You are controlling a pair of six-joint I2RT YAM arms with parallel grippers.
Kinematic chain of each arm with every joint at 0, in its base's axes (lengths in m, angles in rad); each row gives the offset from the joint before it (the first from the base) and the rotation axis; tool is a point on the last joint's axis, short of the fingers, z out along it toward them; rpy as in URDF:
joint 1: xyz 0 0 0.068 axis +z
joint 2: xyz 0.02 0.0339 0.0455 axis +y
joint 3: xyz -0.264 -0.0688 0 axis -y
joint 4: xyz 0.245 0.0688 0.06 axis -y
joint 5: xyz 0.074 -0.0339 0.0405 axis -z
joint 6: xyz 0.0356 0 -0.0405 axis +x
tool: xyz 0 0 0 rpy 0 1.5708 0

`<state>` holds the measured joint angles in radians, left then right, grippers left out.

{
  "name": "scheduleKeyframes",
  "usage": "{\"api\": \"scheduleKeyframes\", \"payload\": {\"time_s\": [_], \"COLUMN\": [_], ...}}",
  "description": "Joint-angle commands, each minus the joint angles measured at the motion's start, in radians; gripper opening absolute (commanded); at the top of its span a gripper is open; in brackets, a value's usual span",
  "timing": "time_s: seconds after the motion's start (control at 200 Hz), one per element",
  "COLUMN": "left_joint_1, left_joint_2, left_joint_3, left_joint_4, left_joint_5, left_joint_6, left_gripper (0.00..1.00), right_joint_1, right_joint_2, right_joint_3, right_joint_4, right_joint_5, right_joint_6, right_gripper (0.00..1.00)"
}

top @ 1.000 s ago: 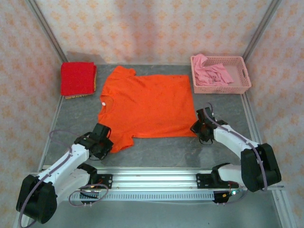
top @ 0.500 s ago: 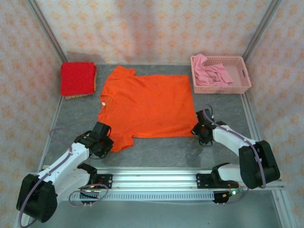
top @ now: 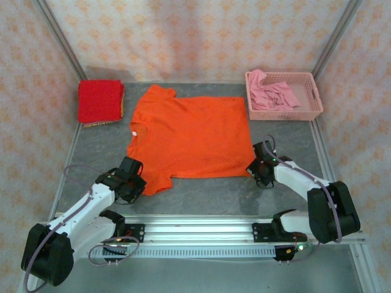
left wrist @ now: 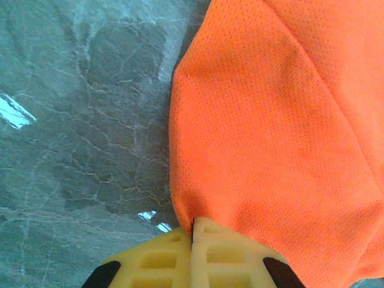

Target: Fold and stack the t-shirts

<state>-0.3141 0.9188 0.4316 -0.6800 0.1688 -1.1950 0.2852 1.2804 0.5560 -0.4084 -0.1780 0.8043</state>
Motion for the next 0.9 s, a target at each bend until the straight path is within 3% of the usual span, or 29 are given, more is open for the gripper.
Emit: {"api": "scheduleKeyframes", "payload": {"time_s": [0.0, 0.645, 0.896], "left_joint_1": [0.003, 0.004, 0.003], "left_joint_2": [-0.006, -0.048, -0.015], "left_joint_3": [0.031, 0.121, 0.237], "left_joint_4": [-0.032, -0.16, -0.198], "left_joint_5": [-0.021, -0.068, -0.094], "left_joint_6": [0.023, 0.076, 0.135], "left_gripper": [0.0, 0.0, 0.0], "right_joint_1": [0.005, 0.006, 0.005], "right_joint_2": [-0.027, -0.227, -0.26], "right_joint_3": [0.008, 0.034, 0.082], "right_joint_4": [-0.008, -0.156, -0.161], "right_joint_5": [-0.003, -0.005, 0.0], "right_joint_6": [-0.005, -0.037, -0.046], "right_gripper": [0.0, 0.0, 0.0]}}
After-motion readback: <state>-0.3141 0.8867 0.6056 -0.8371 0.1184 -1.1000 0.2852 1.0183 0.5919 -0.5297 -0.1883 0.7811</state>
